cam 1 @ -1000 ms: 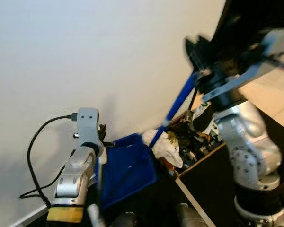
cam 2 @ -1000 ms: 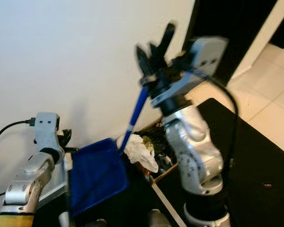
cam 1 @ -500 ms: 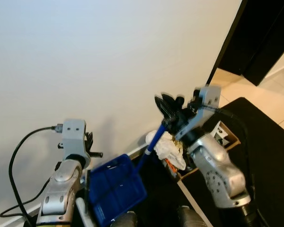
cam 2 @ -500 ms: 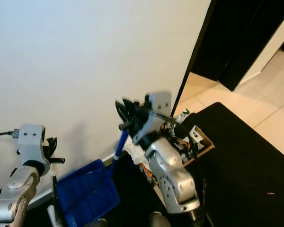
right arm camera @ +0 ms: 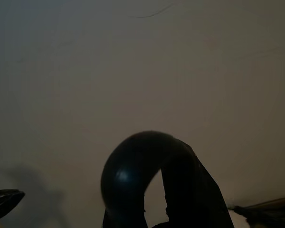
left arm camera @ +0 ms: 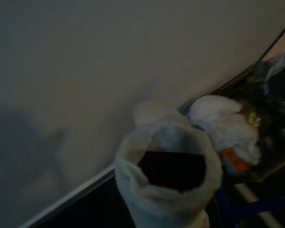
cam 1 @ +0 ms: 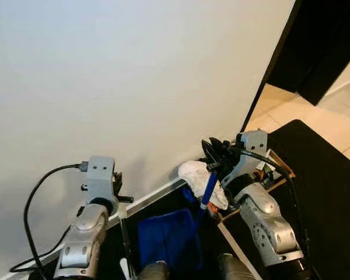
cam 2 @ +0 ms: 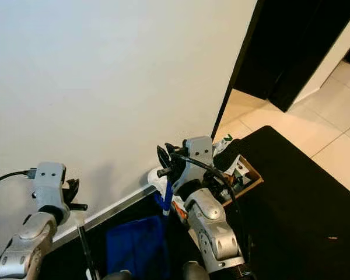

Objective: Sweep floor

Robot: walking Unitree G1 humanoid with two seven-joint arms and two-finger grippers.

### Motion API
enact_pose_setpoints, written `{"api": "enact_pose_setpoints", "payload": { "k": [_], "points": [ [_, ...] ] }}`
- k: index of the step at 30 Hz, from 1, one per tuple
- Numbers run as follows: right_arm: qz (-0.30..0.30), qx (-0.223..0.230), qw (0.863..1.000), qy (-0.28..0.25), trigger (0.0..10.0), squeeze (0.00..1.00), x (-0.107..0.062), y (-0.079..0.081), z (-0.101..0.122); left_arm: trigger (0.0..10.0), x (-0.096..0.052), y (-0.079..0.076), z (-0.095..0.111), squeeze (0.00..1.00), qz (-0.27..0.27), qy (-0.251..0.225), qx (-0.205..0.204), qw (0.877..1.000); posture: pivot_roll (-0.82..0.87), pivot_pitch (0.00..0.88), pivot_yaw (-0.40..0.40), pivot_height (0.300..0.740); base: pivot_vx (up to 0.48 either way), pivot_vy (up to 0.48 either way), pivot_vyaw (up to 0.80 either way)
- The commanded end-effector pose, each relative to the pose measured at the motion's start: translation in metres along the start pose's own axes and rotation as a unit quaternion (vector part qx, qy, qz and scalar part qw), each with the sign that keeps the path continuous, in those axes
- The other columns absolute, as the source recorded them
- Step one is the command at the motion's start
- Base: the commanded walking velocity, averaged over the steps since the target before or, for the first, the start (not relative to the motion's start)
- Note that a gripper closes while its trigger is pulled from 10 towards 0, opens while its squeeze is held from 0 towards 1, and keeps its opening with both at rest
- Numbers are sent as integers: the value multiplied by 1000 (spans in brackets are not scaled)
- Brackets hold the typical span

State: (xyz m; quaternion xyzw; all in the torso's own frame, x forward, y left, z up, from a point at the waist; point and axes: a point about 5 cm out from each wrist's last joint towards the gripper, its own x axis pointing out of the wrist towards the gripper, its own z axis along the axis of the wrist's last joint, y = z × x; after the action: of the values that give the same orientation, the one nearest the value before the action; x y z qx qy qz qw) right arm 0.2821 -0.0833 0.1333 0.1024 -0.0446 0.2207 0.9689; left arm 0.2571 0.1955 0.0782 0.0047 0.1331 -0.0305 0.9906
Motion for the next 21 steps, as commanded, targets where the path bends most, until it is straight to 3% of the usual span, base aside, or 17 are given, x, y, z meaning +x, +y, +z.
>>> {"api": "enact_pose_setpoints", "payload": {
  "k": [1, 13, 17, 21],
  "points": [
    [-7, 0, 1000, -16, 10000, 0, 1, -2, 3, 10000, 0, -7, 7, 0, -12, -24, -9, 1000, 122, 121, 8, 740, 0, 0, 0],
    [-1, 0, 1000, -17, 10000, 0, 2, 1, -2, 10000, 0, -16, 6, 0, -29, -29, 4, 999, 123, 116, 6, 740, 0, 0, 0],
    [39, 10, 999, 11, 10000, 0, -1, 8, -10, 10000, -1, -17, 5, 0, -34, -29, 9, 999, 126, 110, 1, 740, 0, 0, 0],
    [42, -2, 999, 17, 10000, 0, -4, 8, -11, 10000, -1, -17, 5, 0, -34, -30, 10, 999, 125, 110, -1, 740, 0, 0, 0]
  ]
}}
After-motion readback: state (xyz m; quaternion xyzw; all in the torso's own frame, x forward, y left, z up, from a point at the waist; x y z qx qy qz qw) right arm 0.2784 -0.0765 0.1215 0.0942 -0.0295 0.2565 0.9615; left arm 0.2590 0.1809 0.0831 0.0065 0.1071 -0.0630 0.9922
